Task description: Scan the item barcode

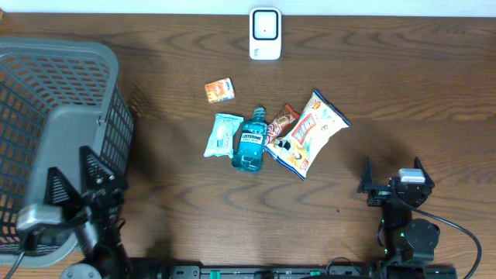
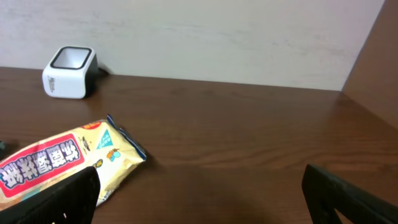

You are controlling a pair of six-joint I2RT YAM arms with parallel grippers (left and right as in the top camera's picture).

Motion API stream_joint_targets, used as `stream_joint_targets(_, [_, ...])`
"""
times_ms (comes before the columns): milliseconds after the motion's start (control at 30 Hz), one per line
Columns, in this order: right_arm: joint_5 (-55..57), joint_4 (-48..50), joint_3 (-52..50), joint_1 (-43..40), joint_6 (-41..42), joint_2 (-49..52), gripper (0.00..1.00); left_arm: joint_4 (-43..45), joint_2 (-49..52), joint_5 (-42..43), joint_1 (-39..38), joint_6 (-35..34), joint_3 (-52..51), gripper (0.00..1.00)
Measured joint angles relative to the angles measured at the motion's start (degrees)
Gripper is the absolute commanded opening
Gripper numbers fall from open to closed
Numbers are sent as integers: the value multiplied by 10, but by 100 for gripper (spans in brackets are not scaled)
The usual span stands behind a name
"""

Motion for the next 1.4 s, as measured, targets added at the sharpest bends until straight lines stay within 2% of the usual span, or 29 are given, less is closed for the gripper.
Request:
stream_joint_targets(233, [0, 0, 0, 0, 0, 1, 99, 92, -8, -7, 3, 56, -63, 99])
stream_joint_targets(500, [0, 0, 0, 0, 0, 1, 99, 130, -18, 14, 2, 96, -89, 99])
stream_joint_targets(800, [0, 0, 0, 0, 0, 1, 99, 125, -18, 35, 0, 170, -95, 99])
stream_joint_targets(1033, [1, 0, 0, 0, -1, 1, 99, 97, -21, 53, -1, 205, -94, 99])
stream_joint_targets(1167, [21, 2, 0, 0, -28, 1, 99, 87, -23, 65, -1, 227, -94, 99])
stream_joint_targets(1400, [33, 2, 0, 0, -48, 1, 99, 82, -23, 69, -1, 236, -93, 99])
